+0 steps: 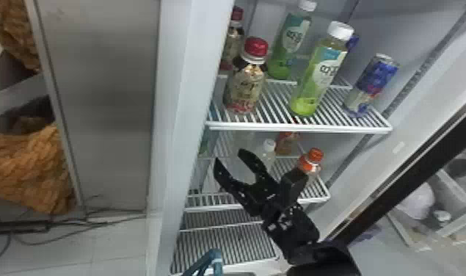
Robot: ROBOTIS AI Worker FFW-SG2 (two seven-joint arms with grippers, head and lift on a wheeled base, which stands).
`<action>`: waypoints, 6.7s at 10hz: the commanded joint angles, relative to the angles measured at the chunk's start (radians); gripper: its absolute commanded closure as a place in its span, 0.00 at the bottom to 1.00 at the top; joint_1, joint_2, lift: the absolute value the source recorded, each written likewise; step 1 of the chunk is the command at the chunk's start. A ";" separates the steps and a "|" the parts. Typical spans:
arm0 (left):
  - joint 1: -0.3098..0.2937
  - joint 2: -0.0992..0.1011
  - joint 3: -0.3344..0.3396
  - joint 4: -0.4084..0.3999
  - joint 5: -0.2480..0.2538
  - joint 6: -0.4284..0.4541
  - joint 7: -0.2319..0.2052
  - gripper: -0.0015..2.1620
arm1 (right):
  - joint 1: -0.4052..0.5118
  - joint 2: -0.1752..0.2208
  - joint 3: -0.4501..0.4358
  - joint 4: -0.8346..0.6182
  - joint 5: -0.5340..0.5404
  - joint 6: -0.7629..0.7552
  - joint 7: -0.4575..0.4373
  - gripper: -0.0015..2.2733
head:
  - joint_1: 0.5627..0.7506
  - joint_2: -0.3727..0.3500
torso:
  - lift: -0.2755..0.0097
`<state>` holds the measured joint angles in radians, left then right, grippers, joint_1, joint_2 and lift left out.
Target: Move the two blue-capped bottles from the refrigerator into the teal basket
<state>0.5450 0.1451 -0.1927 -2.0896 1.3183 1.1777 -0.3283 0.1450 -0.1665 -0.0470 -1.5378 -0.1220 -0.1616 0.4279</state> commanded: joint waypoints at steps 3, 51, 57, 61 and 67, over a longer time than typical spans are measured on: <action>0.000 0.001 -0.001 0.000 0.001 -0.002 0.000 0.54 | -0.059 -0.010 0.064 0.084 -0.027 -0.032 -0.028 0.20 | 0.70 0.03 | 0.41; 0.007 0.011 0.001 0.029 0.012 -0.034 -0.014 0.54 | -0.010 -0.116 0.213 -0.105 -0.084 0.061 -0.193 0.27 | 0.70 0.03 | 0.41; 0.012 0.011 0.006 0.029 0.012 -0.036 -0.014 0.54 | 0.211 -0.116 0.096 -0.368 -0.062 0.154 -0.149 0.27 | 0.70 0.03 | 0.41; 0.012 0.011 0.006 0.029 0.012 -0.036 -0.014 0.54 | 0.324 -0.114 0.044 -0.523 -0.057 0.215 -0.115 0.27 | 0.70 0.03 | 0.41; 0.015 0.011 0.006 0.029 0.010 -0.036 -0.014 0.54 | 0.562 -0.074 -0.100 -0.815 -0.048 0.346 -0.051 0.27 | 0.70 0.03 | 0.41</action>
<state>0.5580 0.1564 -0.1880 -2.0604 1.3291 1.1412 -0.3420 0.6836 -0.2435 -0.1351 -2.3224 -0.1680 0.1697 0.3772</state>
